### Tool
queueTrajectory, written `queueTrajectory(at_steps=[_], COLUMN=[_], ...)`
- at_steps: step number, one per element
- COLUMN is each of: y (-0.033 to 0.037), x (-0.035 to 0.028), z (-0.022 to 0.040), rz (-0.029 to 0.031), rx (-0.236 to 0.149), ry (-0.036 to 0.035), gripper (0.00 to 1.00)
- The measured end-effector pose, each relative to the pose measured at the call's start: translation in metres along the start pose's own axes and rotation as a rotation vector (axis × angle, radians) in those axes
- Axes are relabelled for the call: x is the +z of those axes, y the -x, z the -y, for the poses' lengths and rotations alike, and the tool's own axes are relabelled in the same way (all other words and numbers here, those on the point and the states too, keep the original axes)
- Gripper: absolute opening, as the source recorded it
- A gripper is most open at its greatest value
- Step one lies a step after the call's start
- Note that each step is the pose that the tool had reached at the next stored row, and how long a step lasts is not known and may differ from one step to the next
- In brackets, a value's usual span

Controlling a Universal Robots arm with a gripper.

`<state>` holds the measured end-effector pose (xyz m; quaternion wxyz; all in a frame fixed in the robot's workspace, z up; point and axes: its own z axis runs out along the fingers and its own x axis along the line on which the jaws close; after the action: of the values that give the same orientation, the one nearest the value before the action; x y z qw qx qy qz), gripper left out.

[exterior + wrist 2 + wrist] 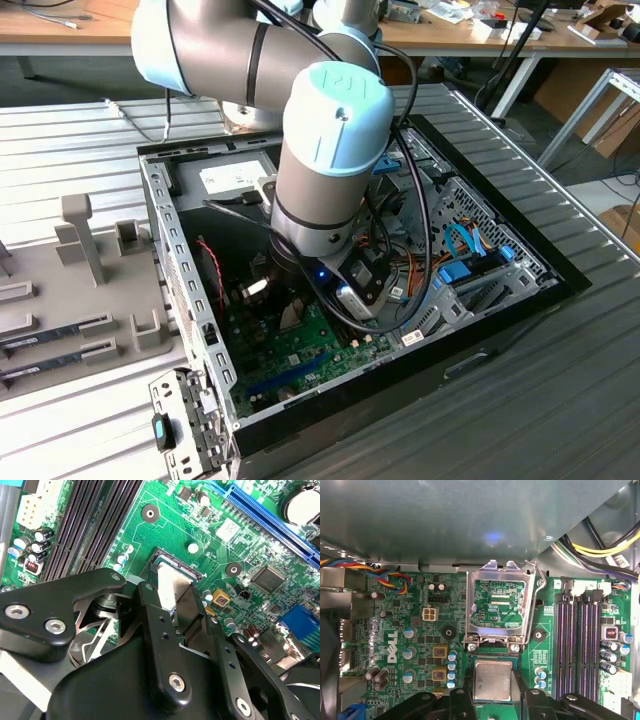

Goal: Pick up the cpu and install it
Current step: 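Place the cpu into insertion slot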

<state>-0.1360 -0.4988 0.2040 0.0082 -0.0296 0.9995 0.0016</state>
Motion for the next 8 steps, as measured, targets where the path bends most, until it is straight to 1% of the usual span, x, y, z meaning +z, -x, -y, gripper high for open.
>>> queueTrajectory(at_steps=[3, 8], y=[0.0001, -0.0001], x=[-0.0001, -0.0001], z=[0.0001, 0.0027], rz=[-0.0001, -0.0001], rx=[0.000, 0.000], ry=[-0.0001, -0.0002], gripper=[0.40, 0.40])
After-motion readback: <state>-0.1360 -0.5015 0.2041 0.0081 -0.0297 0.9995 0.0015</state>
